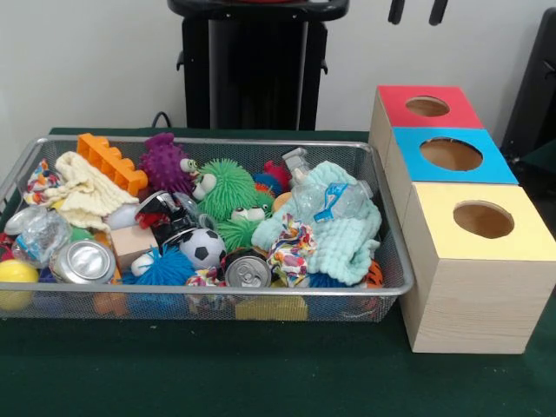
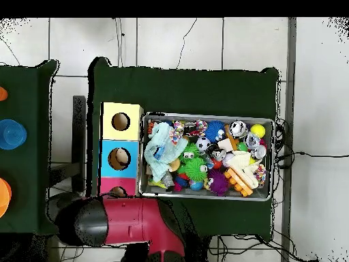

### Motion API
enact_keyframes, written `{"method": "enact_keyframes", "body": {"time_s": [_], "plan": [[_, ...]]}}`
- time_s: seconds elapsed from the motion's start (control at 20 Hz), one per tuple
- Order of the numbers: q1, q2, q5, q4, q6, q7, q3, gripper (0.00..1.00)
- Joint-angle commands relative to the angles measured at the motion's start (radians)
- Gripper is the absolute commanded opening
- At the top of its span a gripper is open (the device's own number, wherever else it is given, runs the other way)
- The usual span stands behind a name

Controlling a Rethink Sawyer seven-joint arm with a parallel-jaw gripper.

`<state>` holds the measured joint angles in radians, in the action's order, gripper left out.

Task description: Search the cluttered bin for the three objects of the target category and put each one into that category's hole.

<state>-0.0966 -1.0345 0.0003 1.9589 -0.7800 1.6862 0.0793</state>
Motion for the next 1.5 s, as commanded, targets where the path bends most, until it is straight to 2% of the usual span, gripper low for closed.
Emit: {"method": "enact_keyframes", "body": {"time_s": [0.05,0.25,0.35,0.65,0.8,1.0,1.2,1.35,1.5], "plan": [[-0.044,0.184,0.020,-0.206,-0.141,0.476,0.096,1.00],[-0.133,0.247,-0.049,-0.335,-0.244,0.610,0.210,1.00],[-0.144,0.273,-0.044,-0.362,-0.267,0.641,0.233,1.00],[-0.157,0.347,-0.029,-0.381,-0.217,0.721,0.259,1.00],[-0.144,0.375,-0.030,-0.405,-0.228,0.708,0.249,1.00],[-0.111,0.402,0.001,-0.393,-0.195,0.695,0.218,1.00],[-0.118,0.407,0.012,-0.375,-0.121,0.716,0.219,1.00],[-0.084,0.403,0.070,-0.316,0.008,0.714,0.177,1.00],[-0.058,0.397,0.120,-0.285,0.057,0.696,0.142,1.00]]}}
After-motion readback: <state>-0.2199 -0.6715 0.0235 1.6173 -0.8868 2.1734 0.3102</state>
